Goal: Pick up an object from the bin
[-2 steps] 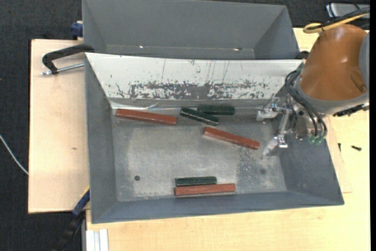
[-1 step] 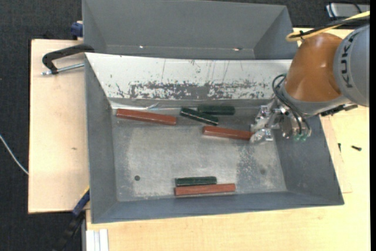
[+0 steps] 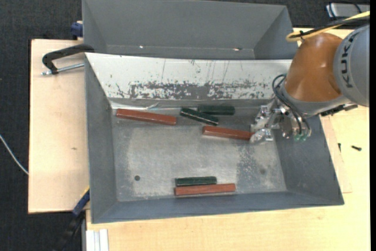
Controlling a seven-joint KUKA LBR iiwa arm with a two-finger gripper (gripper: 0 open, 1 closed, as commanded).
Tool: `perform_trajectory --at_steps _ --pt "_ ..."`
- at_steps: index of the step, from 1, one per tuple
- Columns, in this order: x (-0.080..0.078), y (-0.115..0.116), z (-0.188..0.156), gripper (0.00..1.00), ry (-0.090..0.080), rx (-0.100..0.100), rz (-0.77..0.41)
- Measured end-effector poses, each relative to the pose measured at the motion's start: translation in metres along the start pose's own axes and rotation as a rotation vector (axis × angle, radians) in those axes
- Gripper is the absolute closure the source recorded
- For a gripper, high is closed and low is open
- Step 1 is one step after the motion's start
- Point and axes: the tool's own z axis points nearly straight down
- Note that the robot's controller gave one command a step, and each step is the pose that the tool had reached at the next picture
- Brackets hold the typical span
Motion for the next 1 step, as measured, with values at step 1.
perform_trajectory --at_steps 1 --pt "-0.0028 0.0090 -0.1442 1.00 -0.003 0.000 0.076"
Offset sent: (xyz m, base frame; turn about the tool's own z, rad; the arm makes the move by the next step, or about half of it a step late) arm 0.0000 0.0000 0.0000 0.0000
